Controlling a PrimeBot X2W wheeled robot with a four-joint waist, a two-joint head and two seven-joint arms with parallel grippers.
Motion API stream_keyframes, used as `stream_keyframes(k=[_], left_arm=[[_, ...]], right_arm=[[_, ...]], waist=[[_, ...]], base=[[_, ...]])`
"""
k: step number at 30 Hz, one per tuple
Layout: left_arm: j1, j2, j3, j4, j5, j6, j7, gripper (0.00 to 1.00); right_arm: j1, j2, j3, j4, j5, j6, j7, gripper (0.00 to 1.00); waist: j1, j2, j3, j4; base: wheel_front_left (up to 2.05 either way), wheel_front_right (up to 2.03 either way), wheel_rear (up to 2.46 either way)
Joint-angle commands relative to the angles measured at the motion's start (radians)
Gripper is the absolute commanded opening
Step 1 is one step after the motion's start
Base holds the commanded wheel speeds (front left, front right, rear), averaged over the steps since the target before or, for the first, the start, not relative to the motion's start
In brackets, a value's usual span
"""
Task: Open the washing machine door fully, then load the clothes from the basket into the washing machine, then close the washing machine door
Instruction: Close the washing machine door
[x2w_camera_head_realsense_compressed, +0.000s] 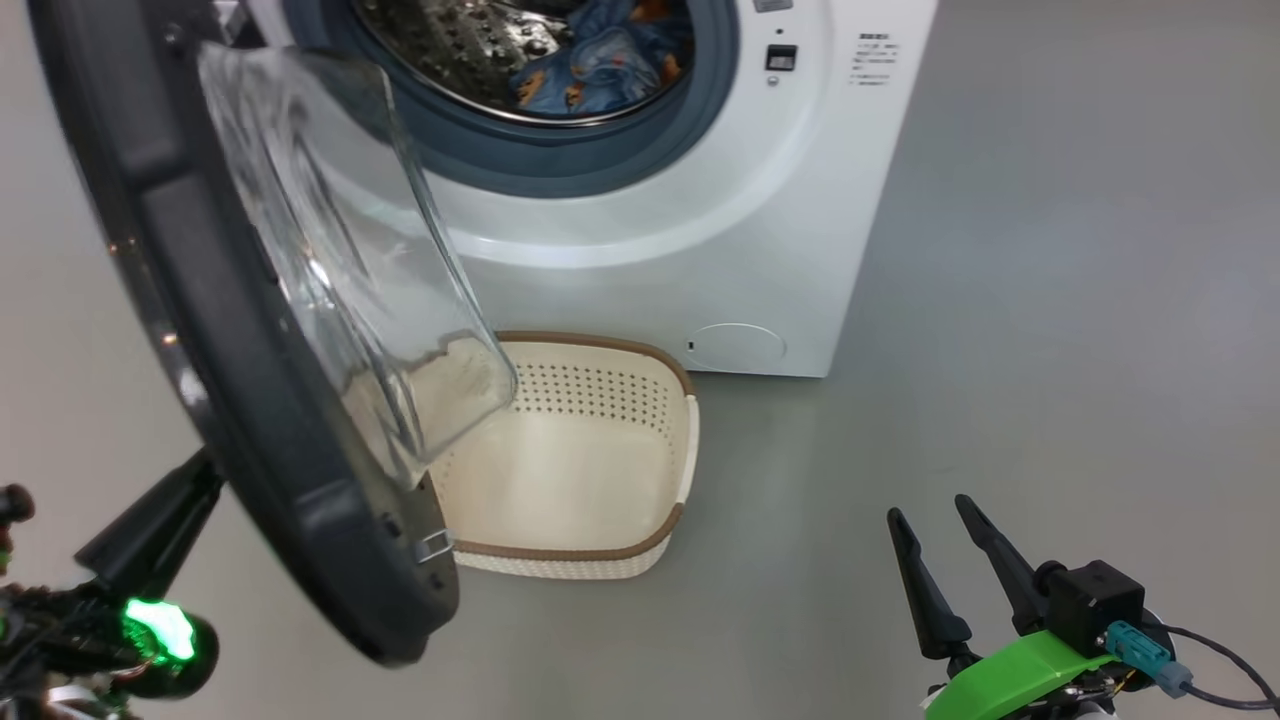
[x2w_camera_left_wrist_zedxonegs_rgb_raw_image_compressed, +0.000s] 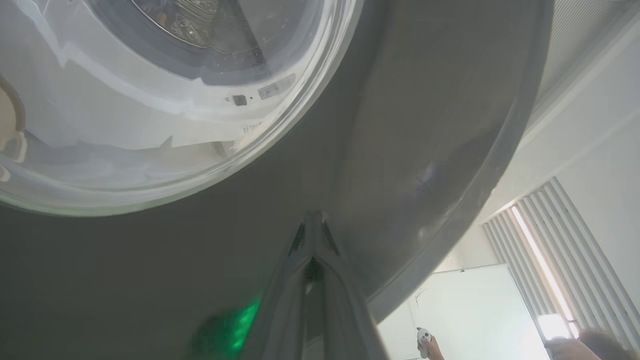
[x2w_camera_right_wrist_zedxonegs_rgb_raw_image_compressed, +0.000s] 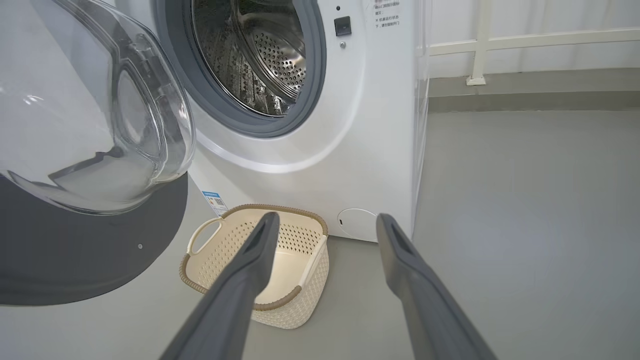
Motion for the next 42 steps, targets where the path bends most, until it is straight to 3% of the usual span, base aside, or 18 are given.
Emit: stream_keyframes(k=[1,16,31,42], left_arm=[[-0.007,0.015,0.0,-0.043,-0.015,-0.014,-0.003,0.0],[0.011,0.006,-0.214,-0.065,-0.138,-0.092,-0.271,0.0],[-0.15,0.006,-0.297,0.003,-0.042,-0.097,-0.503,0.0],[-0.3,0.006,-0.295,0.112,0.053,-0.097,-0.655,0.0]], right_arm=[[-0.022,0.002,0.022,-0.017,0.003,0.003,-0.013,1.0],[0.004,-0.01,0.001,-0.029,-0.005,0.003,-0.016,1.0],[-0.021,-0.001,0.005,-0.047,-0.004,0.003,-0.017,1.0],[-0.051,0.011,0.008,-0.051,0.003,0.003,-0.017,1.0]], waist=[[0.0,0.0,-0.003,-0.024],[0.0,0.0,-0.004,-0.141],[0.0,0.0,0.083,-0.243],[0.0,0.0,0.147,-0.301]], base=[[0.0,0.0,0.0],[0.0,0.0,0.0],[0.0,0.0,0.0],[0.0,0.0,0.0]])
